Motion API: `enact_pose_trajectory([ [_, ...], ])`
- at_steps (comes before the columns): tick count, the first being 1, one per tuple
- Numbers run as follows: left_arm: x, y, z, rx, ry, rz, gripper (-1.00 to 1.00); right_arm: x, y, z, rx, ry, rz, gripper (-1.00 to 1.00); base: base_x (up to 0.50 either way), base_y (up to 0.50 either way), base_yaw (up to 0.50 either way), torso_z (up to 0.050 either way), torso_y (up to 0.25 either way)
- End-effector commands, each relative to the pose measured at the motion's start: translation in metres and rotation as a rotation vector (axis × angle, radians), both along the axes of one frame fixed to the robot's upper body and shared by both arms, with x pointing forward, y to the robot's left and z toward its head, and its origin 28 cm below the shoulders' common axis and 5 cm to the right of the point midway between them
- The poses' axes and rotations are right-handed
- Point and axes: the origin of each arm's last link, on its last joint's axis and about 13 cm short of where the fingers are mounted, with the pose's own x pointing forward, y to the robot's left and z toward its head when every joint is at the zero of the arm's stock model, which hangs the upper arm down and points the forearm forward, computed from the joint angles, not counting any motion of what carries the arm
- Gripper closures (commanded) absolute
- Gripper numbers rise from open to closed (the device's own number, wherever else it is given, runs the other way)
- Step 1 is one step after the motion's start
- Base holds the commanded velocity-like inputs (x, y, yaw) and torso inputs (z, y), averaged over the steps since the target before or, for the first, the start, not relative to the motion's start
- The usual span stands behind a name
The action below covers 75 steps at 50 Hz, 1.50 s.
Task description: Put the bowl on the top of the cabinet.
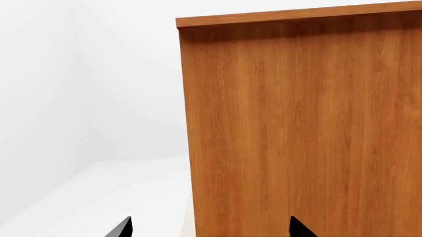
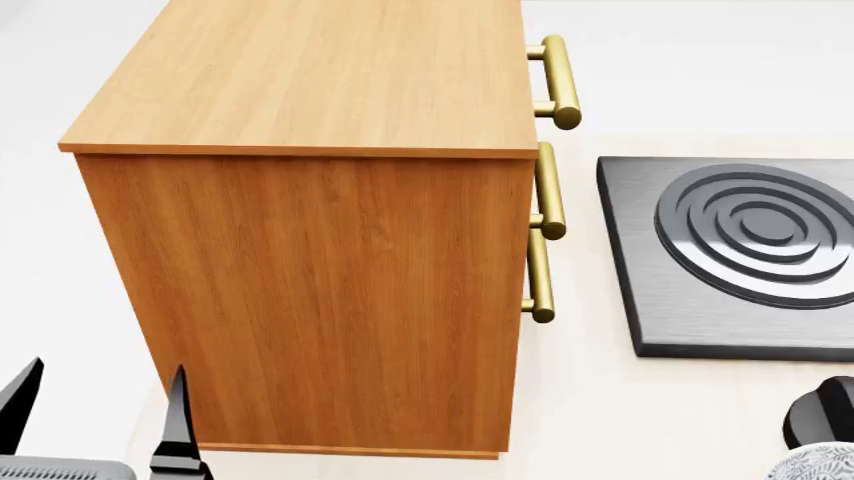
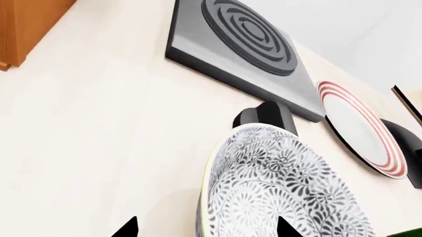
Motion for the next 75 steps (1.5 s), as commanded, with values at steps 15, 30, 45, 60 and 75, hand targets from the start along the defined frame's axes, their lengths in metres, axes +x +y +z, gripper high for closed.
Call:
enact_pose_trajectory([
  [15, 0.0, 0.0, -0.001, 0.001, 0.002, -0.001, -1.0, 0.001, 0.0, 0.001, 0.0, -0.004, -0.002, -1.0, 0.0, 0.0, 0.0, 0.0, 0.0],
  [30, 0.001, 0.0, -0.001, 0.001, 0.003, -0.001, -1.0, 0.002, -0.001, -0.004, 0.005, 0.008, -0.006, -1.0, 0.0, 0.0, 0.0, 0.0, 0.0],
  [45, 0.001, 0.0, -0.002, -0.001, 0.004, -0.002, -1.0, 0.004, -0.002, -0.006, 0.012, 0.008, -0.016, -1.0, 0.0, 0.0, 0.0, 0.0, 0.0],
  [60, 0.001, 0.0, -0.002, 0.001, 0.006, -0.002, -1.0, 0.005, -0.004, -0.007, 0.014, 0.011, -0.024, -1.0, 0.0, 0.0, 0.0, 0.0, 0.0],
  [75, 0.001, 0.0, -0.002, 0.0, 0.006, -0.001, -1.0, 0.007, -0.004, -0.011, 0.017, 0.014, -0.026, -1.0, 0.0, 0.0, 0.0, 0.0, 0.0],
])
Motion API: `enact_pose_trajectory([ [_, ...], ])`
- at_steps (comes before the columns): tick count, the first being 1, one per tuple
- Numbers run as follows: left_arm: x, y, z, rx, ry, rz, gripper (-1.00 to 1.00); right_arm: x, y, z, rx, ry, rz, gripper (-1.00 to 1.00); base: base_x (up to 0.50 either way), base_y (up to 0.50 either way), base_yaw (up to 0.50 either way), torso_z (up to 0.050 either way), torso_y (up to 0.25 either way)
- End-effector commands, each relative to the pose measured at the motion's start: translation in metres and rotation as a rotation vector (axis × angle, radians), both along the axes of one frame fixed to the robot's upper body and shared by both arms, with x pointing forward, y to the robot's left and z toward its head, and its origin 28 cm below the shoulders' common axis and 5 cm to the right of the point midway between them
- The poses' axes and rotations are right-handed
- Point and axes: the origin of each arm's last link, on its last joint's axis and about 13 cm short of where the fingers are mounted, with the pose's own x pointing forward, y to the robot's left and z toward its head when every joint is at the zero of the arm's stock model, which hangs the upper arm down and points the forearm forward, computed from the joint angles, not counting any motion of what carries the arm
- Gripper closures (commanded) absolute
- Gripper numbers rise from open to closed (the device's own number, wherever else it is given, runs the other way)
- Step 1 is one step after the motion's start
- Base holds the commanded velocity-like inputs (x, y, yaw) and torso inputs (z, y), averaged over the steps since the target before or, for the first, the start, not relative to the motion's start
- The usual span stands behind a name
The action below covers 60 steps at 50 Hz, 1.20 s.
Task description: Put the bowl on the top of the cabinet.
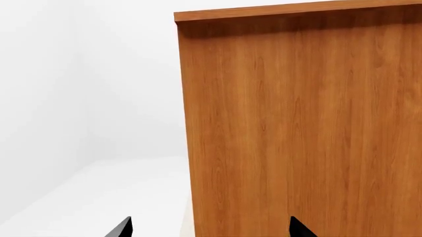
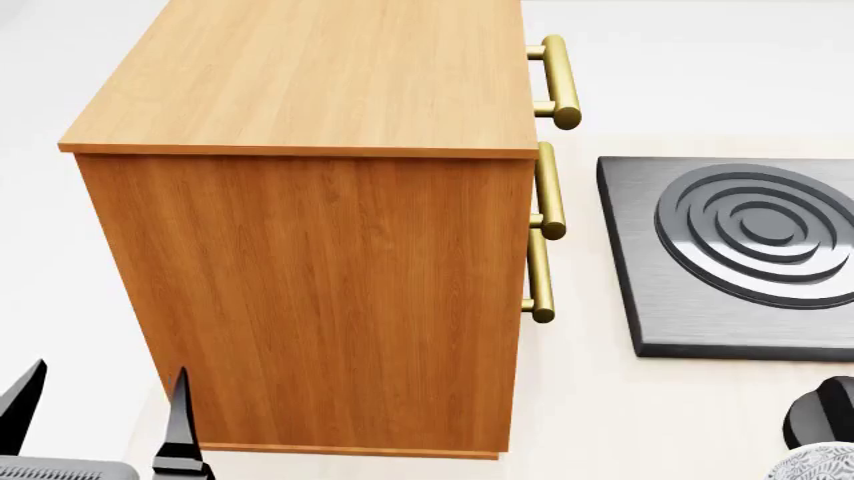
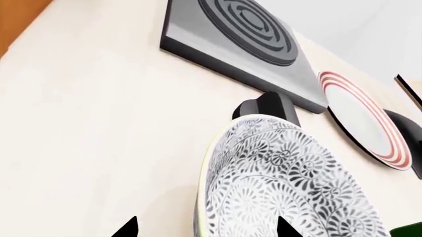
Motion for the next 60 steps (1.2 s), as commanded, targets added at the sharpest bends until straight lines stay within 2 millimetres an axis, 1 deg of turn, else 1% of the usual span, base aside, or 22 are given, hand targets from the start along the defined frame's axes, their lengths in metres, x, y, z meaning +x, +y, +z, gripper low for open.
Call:
enact_pose_trajectory([
  [1, 0.0, 0.0, 0.0, 0.0, 0.0, 0.0, -1.0, 0.001, 0.0, -0.003, 0.004, 0.004, -0.002, -1.0, 0.0, 0.0, 0.0, 0.0, 0.0],
  [28, 0.0, 0.001, -0.001, -0.003, 0.001, 0.002, -1.0, 0.004, -0.002, -0.005, -0.001, -0.001, -0.023, -1.0, 0.0, 0.0, 0.0, 0.0, 0.0],
  [29, 0.0, 0.001, -0.001, -0.003, 0.001, 0.002, -1.0, 0.004, -0.002, -0.005, -0.002, -0.006, -0.026, 1.0, 0.0, 0.0, 0.0, 0.0, 0.0],
  [47, -0.001, 0.0, -0.001, -0.002, 0.0, 0.002, -1.0, 0.003, -0.002, -0.004, 0.004, -0.006, -0.018, 1.0, 0.0, 0.0, 0.0, 0.0, 0.0],
  [54, -0.001, 0.0, -0.001, -0.003, -0.001, 0.002, -1.0, 0.006, 0.0, 0.011, -0.002, -0.045, -0.01, 1.0, 0.0, 0.0, 0.0, 0.0, 0.0],
  [60, -0.002, 0.001, 0.0, -0.003, -0.003, 0.004, -1.0, 0.012, 0.005, 0.03, -0.005, -0.099, 0.009, 1.0, 0.0, 0.0, 0.0, 0.0, 0.0],
])
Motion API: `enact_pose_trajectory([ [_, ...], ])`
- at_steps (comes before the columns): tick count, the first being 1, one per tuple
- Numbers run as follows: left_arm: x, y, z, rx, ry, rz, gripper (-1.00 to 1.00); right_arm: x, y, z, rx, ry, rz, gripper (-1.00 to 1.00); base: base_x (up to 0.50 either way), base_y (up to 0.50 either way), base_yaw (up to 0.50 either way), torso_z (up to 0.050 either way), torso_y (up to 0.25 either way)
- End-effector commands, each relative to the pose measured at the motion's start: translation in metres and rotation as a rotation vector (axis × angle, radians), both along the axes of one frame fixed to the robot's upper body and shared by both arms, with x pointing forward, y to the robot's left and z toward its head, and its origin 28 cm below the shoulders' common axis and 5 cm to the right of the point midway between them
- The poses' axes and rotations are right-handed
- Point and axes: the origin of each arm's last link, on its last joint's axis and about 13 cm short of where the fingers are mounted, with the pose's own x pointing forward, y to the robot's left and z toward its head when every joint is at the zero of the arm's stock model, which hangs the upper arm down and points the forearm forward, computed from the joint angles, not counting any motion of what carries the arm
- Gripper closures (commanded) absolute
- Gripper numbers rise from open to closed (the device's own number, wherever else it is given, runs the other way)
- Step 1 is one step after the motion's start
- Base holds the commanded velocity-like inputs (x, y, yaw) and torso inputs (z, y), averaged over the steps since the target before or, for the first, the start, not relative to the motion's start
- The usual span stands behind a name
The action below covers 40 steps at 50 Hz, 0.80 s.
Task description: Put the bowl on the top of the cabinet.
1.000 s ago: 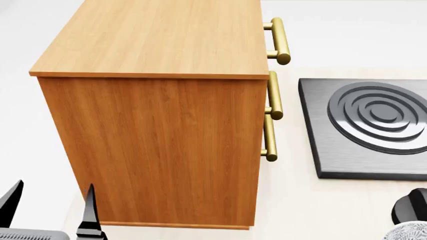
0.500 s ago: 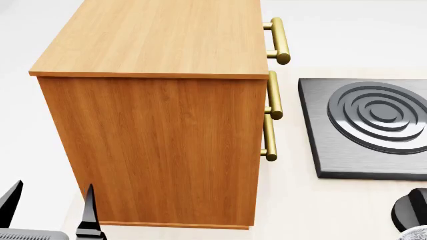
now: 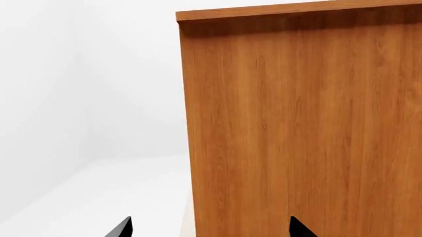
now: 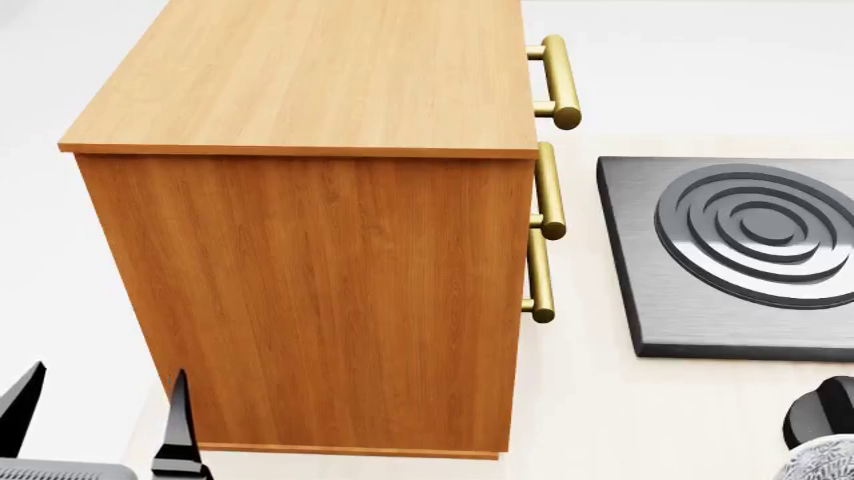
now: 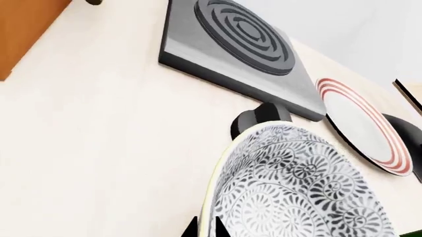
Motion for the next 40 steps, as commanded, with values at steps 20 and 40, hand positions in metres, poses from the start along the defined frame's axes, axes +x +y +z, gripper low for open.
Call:
enact_pose_trajectory([
  [20, -0.001, 0.003, 0.0, -0.004, -0.003, 0.005, -1.0, 0.032, 0.017, 0.098, -0.008, -0.225, 0.055, 1.0, 0.0, 0.0, 0.0, 0.0, 0.0],
  [40, 0.0, 0.003, -0.003, 0.002, 0.004, 0.007, -1.0, 0.064, 0.04, 0.188, -0.055, -0.29, 0.076, 1.0, 0.0, 0.0, 0.0, 0.0, 0.001],
])
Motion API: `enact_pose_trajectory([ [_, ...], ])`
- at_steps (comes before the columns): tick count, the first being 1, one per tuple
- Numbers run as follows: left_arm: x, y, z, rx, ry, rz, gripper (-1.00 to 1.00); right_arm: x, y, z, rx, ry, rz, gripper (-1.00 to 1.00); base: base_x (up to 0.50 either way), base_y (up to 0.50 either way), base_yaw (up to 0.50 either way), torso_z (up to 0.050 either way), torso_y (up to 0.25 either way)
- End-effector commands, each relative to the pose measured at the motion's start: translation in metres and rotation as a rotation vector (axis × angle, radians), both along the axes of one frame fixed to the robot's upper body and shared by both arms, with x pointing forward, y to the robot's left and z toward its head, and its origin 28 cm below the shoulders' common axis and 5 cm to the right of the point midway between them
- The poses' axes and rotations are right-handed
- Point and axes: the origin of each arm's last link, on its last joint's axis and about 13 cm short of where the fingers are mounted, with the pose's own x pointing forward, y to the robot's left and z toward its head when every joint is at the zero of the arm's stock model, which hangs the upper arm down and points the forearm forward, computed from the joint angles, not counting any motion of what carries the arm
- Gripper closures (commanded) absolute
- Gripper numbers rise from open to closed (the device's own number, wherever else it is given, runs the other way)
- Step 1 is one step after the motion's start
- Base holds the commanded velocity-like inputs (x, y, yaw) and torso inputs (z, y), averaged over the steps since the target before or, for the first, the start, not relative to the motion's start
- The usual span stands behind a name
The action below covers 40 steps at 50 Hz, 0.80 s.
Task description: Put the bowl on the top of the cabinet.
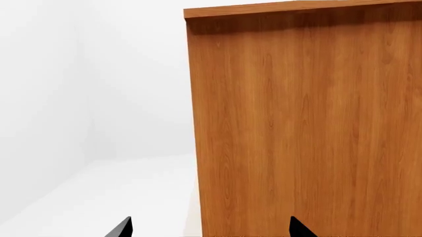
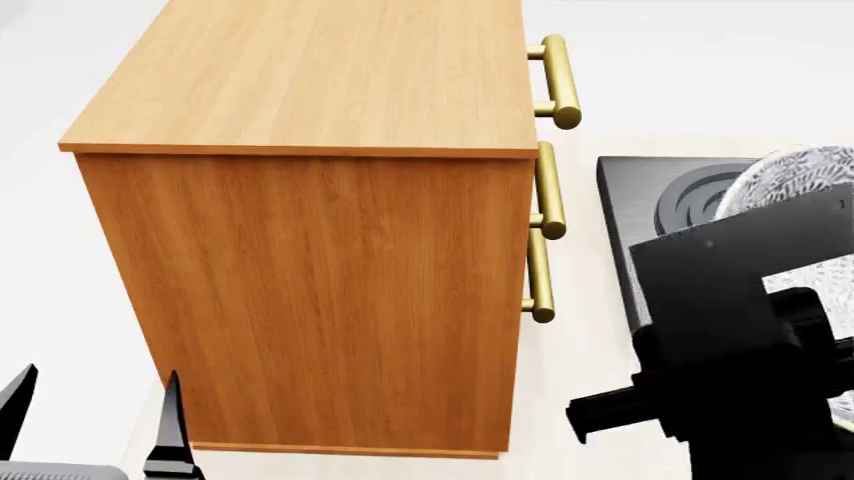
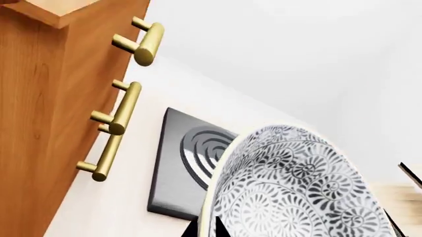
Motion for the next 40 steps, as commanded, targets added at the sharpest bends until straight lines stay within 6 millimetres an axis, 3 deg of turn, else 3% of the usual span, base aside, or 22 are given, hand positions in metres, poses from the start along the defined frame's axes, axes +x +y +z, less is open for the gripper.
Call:
enact_pose_trajectory([
  [1, 0.001, -0.001, -0.001, 0.001, 0.004, -0.001, -1.0, 0.012, 0.007, 0.052, -0.035, -0.067, -0.025, 1.0, 0.0, 0.0, 0.0, 0.0, 0.0],
  [8, 0.001, 0.0, -0.004, 0.006, 0.01, 0.002, -1.0, 0.019, 0.019, 0.081, -0.052, -0.107, -0.012, 1.0, 0.0, 0.0, 0.0, 0.0, 0.0],
  [19, 0.001, 0.001, -0.002, 0.002, 0.004, 0.003, -1.0, 0.024, 0.043, 0.153, 0.019, -0.203, -0.016, 1.0, 0.0, 0.0, 0.0, 0.0, 0.001],
  [30, 0.0, 0.003, 0.0, 0.003, 0.0, 0.01, -1.0, 0.023, 0.052, 0.194, 0.039, -0.254, -0.043, 1.0, 0.0, 0.0, 0.0, 0.0, 0.001],
  [40, -0.001, 0.004, 0.004, 0.007, -0.004, 0.016, -1.0, 0.035, 0.065, 0.223, 0.027, -0.238, -0.055, 1.0, 0.0, 0.0, 0.0, 0.0, 0.0],
])
